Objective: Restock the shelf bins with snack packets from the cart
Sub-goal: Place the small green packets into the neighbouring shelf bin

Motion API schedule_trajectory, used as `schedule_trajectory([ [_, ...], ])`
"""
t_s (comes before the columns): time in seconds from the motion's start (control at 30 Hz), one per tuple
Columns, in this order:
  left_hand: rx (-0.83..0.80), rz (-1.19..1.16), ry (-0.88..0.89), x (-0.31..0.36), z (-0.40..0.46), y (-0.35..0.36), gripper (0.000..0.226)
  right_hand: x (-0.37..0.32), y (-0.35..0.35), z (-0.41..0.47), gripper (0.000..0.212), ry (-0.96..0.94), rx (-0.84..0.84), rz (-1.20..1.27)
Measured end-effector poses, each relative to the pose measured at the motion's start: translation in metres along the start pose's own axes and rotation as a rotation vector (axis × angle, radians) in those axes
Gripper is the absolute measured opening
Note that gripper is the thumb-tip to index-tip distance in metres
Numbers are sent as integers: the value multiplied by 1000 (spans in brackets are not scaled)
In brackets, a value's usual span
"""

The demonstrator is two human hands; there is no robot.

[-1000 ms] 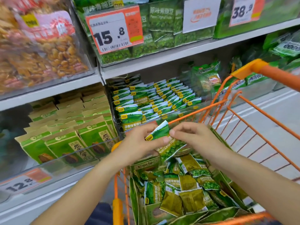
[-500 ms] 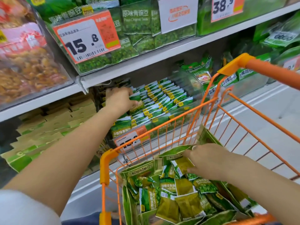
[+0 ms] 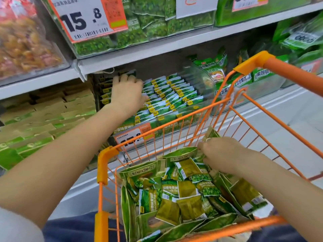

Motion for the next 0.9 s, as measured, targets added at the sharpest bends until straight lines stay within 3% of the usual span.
schedule_trajectory([
  [0.07,317,-237,84,23,-36,-42,27,8,7,2,32,32,-42,-23],
  [0.1,368,-359,159,39,-59,-56,25,9,16,3,32,30,-103,-10],
  [0.13,313,-450,247,57,-79,-60,26,8,30,4,33,23,-187,18],
  [0.2,14,-513,410,96,-115,-40,26,1,60,2,45,15,-365,87],
  [0.3,-277,-596,529,120,-149,3,25,-12,82,4,59,-63,-404,41],
  [0.4,-304,-684,429,108,-143,24,23,-22,92,6,58,-132,-392,-171],
  [0.5,-302,-751,310,93,-133,40,23,-26,106,7,77,-124,-435,-345],
  [0.57,-311,-795,291,90,-133,42,23,-29,109,9,67,-125,-432,-362],
  [0.67,-322,-824,310,90,-136,40,23,-28,84,19,27,-72,-322,-140],
  [0.77,-356,-924,299,90,-135,42,21,-12,39,23,20,20,-151,180],
  [0.83,-350,-1053,289,88,-133,37,41,-3,8,21,17,79,-27,606],
  [0.9,-302,-1221,294,84,-132,25,77,0,-11,10,17,153,57,1226],
])
Point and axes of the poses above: each hand's wrist, its own z-axis towards the middle knuckle, its own y-axis out of the palm, x = y × z, the point moved 9 cm from there along z, towards the middle knuckle, and after that the axes turned 13 degrees about z, right-handed, at the moved point
